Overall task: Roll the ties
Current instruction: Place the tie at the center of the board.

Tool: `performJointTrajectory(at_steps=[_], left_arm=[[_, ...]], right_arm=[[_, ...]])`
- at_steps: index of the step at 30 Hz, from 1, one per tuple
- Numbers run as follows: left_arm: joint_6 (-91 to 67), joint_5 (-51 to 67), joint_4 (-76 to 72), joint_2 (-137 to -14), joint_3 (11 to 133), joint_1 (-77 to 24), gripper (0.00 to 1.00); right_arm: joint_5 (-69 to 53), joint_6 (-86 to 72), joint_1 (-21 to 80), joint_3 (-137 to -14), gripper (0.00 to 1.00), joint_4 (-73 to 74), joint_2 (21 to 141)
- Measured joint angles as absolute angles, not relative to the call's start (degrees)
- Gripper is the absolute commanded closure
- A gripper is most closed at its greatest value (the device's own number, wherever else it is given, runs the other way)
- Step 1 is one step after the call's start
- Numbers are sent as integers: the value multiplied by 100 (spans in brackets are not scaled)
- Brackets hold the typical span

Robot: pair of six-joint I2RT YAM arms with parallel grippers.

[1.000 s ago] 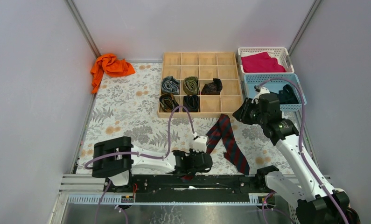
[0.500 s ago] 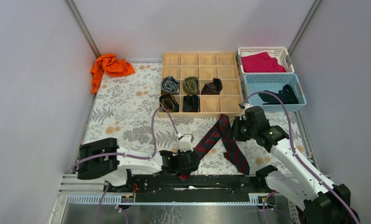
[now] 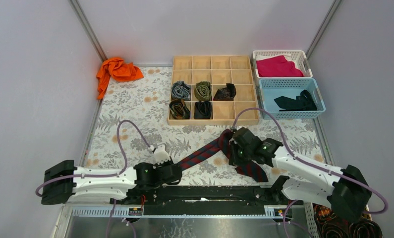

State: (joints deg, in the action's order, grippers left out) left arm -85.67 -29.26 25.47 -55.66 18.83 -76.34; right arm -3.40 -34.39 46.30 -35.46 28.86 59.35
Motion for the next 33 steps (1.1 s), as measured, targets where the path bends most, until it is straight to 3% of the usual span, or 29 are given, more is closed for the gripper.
performJointTrajectory(at_steps=[10,15,20,28,33], left_arm=[[-8709,-3133,3138,-5481,1970,-7631,89],[-8659,-3124,3138,-5422,1966,-7631,91],[-8270,-3089,2930,-5336,2027,-7723,91],[-7487,-3339,2451,-7002,3706,-8259,92],[-7367,-3470,2362,-7607,3868,-8274,92]], right_arm=[[410,-3942,4980,-3258,75,2563,6866],[847,-4056,4991,-3262,60,2589,7070],[1122,-3938,5013,-3457,53,2958,6742],[1667,-3881,5269,-3892,48,3577,6770],[1929,-4003,5315,-3946,43,3972,7325]])
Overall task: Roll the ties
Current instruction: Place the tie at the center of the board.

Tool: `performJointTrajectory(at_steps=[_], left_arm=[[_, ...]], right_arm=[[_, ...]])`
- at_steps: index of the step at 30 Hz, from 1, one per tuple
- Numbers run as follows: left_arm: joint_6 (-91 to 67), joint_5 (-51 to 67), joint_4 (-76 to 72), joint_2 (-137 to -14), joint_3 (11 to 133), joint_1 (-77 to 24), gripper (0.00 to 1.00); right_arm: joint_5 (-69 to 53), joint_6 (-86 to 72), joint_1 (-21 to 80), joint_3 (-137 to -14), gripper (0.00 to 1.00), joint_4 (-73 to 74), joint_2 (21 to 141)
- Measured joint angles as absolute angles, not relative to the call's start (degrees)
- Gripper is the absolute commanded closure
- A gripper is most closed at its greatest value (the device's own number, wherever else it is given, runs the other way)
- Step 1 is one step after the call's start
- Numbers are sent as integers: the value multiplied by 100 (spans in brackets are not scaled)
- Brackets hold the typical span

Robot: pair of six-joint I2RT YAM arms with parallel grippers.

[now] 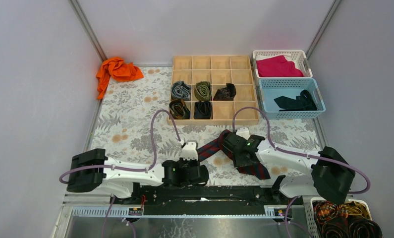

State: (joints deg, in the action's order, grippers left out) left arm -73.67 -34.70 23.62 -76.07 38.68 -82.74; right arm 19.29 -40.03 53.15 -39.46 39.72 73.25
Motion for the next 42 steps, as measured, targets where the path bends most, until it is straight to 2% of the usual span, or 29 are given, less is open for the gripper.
performJointTrajectory(at_steps=[6,11,14,15,18,20,26,33,42], left_arm=[[-7378,-3621,2390,-7502,3614,-8263,91],[-7406,-3841,2506,-7015,3461,-8200,91],[-7406,-3953,2565,-6718,3433,-8084,90],[-7402,-3990,2563,-6602,3395,-8018,90],[-7400,-4032,2571,-6351,3221,-7924,90],[-7397,-4042,2569,-6235,3092,-7891,90],[-7371,-4047,2554,-6145,2919,-7863,89],[-7286,-4034,2335,-6523,2919,-7817,90],[-7205,-3874,1778,-7450,2921,-7559,90]], right_arm=[[2040,-4198,5321,-3946,35,4169,7507],[2053,-4375,5321,-3944,37,4178,7791],[2034,-4449,5328,-4018,48,4193,7961],[2003,-4482,5328,-4045,58,4187,8007],[1898,-4576,5345,-4069,73,4071,8090],[1848,-4650,5363,-4093,77,4014,8147],[1986,-4875,5369,-4141,100,4038,8211],[2211,-4952,5367,-4252,100,4464,7778],[2331,-4816,5367,-5238,100,5009,6617]])
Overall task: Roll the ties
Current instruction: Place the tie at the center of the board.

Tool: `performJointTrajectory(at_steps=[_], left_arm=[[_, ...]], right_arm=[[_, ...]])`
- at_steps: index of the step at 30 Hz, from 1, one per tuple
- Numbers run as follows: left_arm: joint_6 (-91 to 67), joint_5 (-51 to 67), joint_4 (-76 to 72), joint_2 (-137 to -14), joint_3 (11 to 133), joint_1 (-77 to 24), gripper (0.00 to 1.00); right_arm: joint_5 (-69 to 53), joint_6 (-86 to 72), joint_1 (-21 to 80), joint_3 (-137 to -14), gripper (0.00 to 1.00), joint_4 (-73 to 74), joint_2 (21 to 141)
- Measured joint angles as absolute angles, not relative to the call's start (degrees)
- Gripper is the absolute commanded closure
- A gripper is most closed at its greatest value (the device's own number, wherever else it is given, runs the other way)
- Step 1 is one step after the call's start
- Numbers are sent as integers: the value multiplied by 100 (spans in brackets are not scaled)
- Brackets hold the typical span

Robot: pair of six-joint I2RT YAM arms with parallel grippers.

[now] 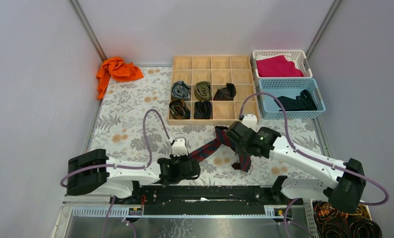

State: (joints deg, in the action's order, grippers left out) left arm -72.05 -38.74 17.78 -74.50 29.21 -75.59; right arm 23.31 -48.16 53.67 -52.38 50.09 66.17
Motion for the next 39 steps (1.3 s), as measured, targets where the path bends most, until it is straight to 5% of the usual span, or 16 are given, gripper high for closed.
performJointTrajectory(at_steps=[19,34,35,37,39], left_arm=[[-7102,-3728,-5,-8582,3072,-6753,92],[-7301,-3439,-1083,-8794,2808,-6479,94],[-7303,-3428,-1133,-8794,2781,-6473,94],[-7314,-3382,-1232,-8774,2720,-6442,94],[-7325,-3310,-1356,-8748,2648,-6403,95]], right_arm=[[2200,-4812,5369,-5492,100,5474,5468],[3981,-5240,5367,-6840,100,6267,4958],[4095,-5310,5367,-6840,98,6379,4967],[4265,-5433,5367,-6840,69,6576,4991],[4488,-5627,5367,-6840,61,6807,5037]])
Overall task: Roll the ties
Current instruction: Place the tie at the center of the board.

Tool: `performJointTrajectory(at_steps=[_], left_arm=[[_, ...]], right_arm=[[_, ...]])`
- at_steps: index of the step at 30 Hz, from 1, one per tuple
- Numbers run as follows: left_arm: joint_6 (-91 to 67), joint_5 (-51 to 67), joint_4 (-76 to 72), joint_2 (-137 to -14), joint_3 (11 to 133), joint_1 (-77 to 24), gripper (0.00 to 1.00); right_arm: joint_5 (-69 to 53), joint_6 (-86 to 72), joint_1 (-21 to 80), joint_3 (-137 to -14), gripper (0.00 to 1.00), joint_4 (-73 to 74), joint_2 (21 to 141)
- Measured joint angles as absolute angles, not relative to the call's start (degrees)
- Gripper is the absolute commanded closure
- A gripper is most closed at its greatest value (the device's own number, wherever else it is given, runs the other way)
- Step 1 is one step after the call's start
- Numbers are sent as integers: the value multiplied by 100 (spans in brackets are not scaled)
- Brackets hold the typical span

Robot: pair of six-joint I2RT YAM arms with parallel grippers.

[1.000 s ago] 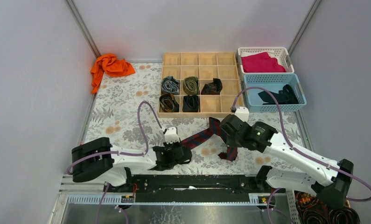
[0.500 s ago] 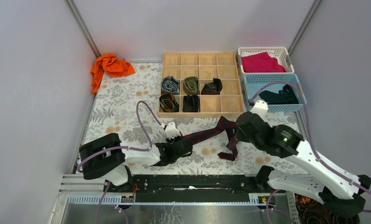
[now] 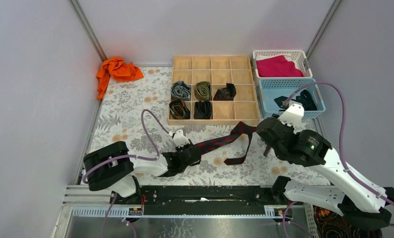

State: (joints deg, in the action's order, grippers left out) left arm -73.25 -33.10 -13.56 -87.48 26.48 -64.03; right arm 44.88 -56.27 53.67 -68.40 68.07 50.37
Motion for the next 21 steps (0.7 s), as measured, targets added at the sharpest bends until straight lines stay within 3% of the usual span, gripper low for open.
performJointTrajectory(at_steps=[4,13,21], left_arm=[[-7321,-3212,-1533,-8720,2558,-6355,96],[-7105,-2943,-1319,-8552,2637,-6311,98],[-6936,-3061,1350,-6724,3188,-6803,88]], right_arm=[[4886,-5789,5367,-6840,42,7094,5041],[5107,-5325,5365,-6820,42,6685,5710],[4016,-4053,5367,-6062,42,5118,7120]])
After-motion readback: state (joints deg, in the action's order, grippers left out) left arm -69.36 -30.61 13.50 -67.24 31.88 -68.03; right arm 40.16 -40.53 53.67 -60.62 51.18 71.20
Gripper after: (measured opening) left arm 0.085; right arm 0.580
